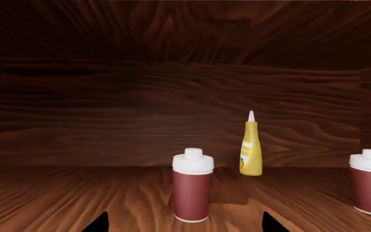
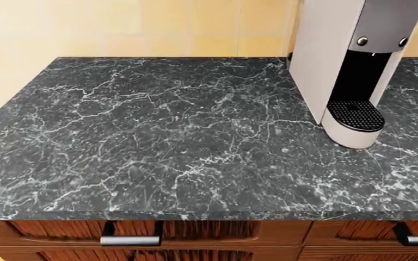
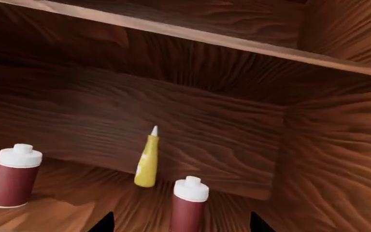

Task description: Pick and place the shaker into the drawer. Then close the cabinet.

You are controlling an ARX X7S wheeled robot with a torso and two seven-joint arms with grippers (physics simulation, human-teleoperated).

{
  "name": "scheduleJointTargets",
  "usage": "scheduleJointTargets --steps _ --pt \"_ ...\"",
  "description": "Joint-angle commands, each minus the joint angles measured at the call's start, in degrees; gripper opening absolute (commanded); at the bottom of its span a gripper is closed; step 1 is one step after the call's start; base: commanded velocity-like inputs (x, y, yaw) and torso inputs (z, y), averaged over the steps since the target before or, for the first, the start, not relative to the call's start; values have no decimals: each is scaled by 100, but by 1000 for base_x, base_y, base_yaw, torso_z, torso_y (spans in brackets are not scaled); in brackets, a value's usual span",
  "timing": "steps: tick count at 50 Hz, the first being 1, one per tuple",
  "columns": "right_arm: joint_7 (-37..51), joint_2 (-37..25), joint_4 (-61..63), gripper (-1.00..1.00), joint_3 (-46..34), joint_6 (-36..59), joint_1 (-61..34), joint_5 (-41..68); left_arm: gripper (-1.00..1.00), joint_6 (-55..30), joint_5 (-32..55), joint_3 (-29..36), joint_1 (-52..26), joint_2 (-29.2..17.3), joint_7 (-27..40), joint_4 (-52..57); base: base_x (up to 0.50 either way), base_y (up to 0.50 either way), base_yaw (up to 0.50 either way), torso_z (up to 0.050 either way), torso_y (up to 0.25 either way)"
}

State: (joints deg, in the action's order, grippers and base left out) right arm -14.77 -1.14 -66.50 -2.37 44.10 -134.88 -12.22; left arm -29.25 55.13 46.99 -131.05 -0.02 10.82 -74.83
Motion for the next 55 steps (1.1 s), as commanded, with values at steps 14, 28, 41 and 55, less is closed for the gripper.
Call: scheduleJointTargets --steps 14,28,41,55 --pt "55 -51 -351 100 -27 -99 -11 75 100 22 -643 -462 96 1 -5 -14 500 0 0 0 1" --pt "124 -81 -538 100 -64 -166 -11 159 100 -42 653 652 71 1 -385 -9 170 0 0 0 4" --pt "-43 -81 -644 100 -72 -145 -11 260 100 135 1425 1458 128 -2 -390 -15 0 0 0 0 0" --pt "-15 -171 -789 100 -184 -130 -10 160 100 204 1565 1649 226 -1 -380 -14 0 0 0 0 0"
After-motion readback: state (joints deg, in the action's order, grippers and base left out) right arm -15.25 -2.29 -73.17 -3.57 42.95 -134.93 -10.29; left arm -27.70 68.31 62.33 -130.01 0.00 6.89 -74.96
